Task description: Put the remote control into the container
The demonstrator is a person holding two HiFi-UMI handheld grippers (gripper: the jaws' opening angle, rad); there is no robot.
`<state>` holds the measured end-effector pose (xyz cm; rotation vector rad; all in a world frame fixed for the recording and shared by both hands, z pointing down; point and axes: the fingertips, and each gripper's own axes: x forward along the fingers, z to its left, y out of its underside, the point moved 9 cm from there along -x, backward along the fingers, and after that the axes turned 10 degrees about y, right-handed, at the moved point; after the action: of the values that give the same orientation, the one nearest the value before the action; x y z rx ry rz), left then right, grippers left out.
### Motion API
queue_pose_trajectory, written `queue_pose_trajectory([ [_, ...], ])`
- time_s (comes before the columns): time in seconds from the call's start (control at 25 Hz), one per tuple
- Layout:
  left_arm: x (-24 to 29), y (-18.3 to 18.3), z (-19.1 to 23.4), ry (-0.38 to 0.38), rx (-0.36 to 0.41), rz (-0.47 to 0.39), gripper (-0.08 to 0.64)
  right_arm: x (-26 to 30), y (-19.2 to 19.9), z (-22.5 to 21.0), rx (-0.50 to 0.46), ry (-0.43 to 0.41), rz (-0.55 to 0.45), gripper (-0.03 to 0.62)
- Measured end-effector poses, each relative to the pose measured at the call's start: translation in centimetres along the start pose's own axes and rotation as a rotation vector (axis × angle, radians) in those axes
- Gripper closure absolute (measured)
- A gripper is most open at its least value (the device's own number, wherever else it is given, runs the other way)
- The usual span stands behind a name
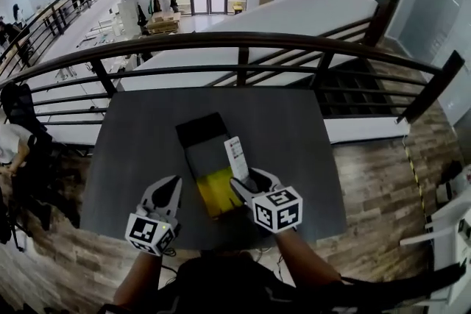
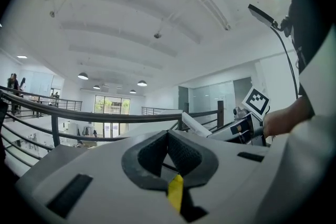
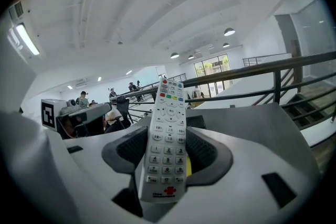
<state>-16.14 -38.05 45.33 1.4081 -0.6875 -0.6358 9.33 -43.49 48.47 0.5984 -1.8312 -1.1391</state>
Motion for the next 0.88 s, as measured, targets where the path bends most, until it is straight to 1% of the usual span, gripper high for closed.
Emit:
queue_pose_trajectory([
  [0.12, 0.6, 1.3, 1.1, 0.012, -0.007, 0.005, 0.555, 1.7, 1.5, -0.6, 0.003, 0.027, 0.06, 0.362],
  [0.32, 1.4, 3.1, 2.6, 0.011, -0.023, 0.037, 0.555, 4.5, 4.0, -1.3, 0.005, 0.061, 0.152, 0.362],
  [0.4, 1.7, 3.7, 3.0, 0.011, -0.031, 0.046, 0.555, 5.5, 5.1, -1.6, -0.004, 0.069, 0.193, 0.362],
  [0.56, 2.1, 5.7, 4.0, 0.0, -0.075, 0.074, 0.555, 7.3, 7.5, -2.1, -0.02, 0.08, 0.274, 0.362],
  [0.72, 2.8, 7.2, 4.6, -0.007, -0.08, 0.107, 0.555, 8.8, 9.3, -2.4, -0.04, 0.092, 0.357, 0.362],
  [0.88, 2.9, 8.4, 5.3, 0.006, -0.088, 0.139, 0.555, 10.1, 11.0, -2.2, -0.064, 0.103, 0.438, 0.362],
])
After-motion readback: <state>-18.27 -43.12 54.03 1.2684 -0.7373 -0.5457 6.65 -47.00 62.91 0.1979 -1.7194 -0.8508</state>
